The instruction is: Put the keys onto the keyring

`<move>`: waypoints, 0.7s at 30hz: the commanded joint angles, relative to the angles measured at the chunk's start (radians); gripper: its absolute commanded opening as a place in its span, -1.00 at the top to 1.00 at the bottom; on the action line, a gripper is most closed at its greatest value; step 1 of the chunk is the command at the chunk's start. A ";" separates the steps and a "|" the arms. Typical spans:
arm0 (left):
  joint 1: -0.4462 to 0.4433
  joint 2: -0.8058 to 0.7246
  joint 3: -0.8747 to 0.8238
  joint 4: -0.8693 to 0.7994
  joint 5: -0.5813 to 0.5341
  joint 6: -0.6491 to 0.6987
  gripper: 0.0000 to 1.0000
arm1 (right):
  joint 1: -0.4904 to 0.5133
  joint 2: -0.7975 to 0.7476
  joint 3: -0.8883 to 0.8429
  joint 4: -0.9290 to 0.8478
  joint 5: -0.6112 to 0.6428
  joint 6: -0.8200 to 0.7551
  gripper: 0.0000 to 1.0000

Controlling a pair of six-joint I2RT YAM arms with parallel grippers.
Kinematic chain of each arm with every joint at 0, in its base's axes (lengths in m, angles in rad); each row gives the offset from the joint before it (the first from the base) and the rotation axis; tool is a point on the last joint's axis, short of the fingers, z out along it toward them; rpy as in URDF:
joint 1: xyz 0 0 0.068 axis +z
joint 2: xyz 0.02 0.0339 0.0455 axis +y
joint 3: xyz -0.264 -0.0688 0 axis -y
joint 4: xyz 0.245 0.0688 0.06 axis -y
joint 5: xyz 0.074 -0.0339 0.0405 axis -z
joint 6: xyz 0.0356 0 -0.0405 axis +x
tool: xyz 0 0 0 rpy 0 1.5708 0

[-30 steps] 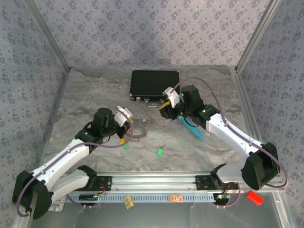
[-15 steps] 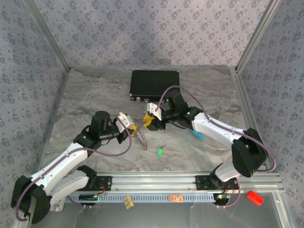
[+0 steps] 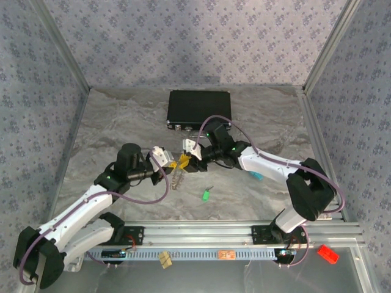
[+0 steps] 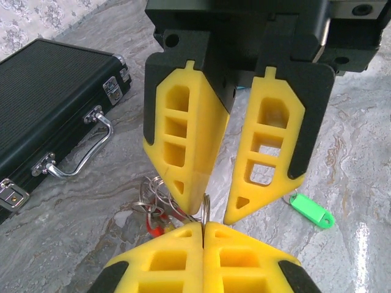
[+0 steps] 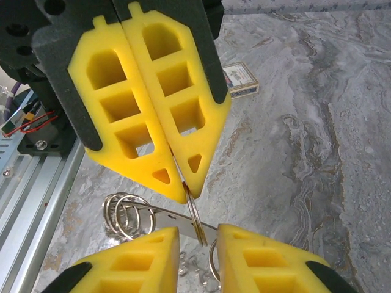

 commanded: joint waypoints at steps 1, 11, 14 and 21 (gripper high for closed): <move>-0.008 -0.010 -0.001 0.054 0.038 0.020 1.00 | 0.011 0.015 0.009 0.023 -0.015 -0.018 0.60; -0.012 -0.001 0.010 0.021 0.027 0.026 1.00 | 0.011 0.010 0.021 0.012 -0.033 -0.019 0.72; -0.012 0.008 0.014 0.013 0.024 0.026 1.00 | 0.013 0.005 0.023 0.007 -0.030 -0.026 0.71; -0.016 0.019 0.026 0.007 0.006 0.020 1.00 | 0.017 0.012 0.036 -0.009 -0.045 -0.040 1.00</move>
